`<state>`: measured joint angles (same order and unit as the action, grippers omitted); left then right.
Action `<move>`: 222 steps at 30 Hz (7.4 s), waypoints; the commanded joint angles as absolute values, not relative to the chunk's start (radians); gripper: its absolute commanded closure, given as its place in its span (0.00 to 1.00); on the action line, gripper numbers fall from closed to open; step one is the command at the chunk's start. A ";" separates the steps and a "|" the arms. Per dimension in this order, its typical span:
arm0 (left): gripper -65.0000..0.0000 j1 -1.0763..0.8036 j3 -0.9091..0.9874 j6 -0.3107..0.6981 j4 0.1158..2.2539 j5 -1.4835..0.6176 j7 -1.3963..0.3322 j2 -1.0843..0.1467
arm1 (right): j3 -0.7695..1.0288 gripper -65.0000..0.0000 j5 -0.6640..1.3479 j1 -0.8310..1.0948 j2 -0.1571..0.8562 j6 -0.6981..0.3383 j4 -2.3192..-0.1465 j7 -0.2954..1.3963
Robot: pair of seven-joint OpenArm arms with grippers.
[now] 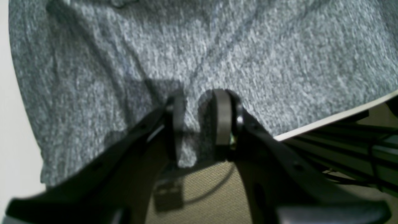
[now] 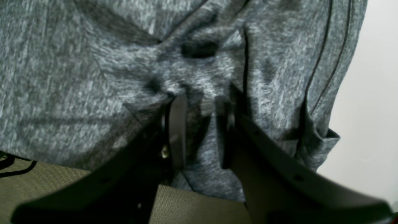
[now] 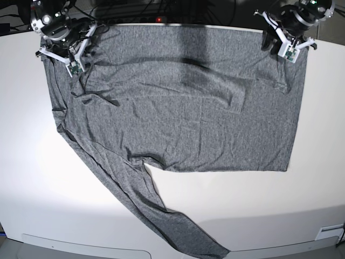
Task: Fold the T-shirt properly
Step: 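Hold the collar edge with both grippers and pull it taut, then release the collar with the left gripper and move it to the shirt's side edge, then grasp the shirt's side edge near the hem with the left gripper, then slide the right gripper along the shirt's side edge toward the hem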
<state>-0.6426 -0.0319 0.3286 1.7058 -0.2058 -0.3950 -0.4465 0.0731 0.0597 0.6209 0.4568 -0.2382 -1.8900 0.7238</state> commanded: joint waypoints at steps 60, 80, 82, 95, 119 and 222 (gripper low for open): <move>0.76 -0.559 -0.038 -0.020 2.140 0.131 -0.382 -0.447 | 0.079 0.75 0.001 0.387 0.310 -0.236 -2.062 0.654; 0.76 0.140 -0.038 -0.019 1.816 0.076 -0.404 -0.447 | 0.079 0.75 0.008 0.244 0.308 -0.236 -2.062 0.658; 0.76 0.204 -0.038 -0.019 1.723 0.076 -0.384 -0.448 | 0.079 0.75 0.008 0.244 0.308 -0.235 -2.062 0.657; 0.75 0.693 -0.040 0.345 1.127 -0.150 -0.456 -0.459 | 0.079 0.75 0.008 0.250 0.308 -0.236 -2.062 0.789; 0.75 0.931 -0.081 0.574 0.471 -0.363 -0.477 -0.467 | 0.079 0.46 0.083 0.245 0.308 -0.240 -2.062 0.909; 0.76 0.651 -0.081 0.607 0.470 -0.289 -0.212 -0.397 | 0.079 0.46 0.090 0.247 0.308 -0.240 -2.062 1.011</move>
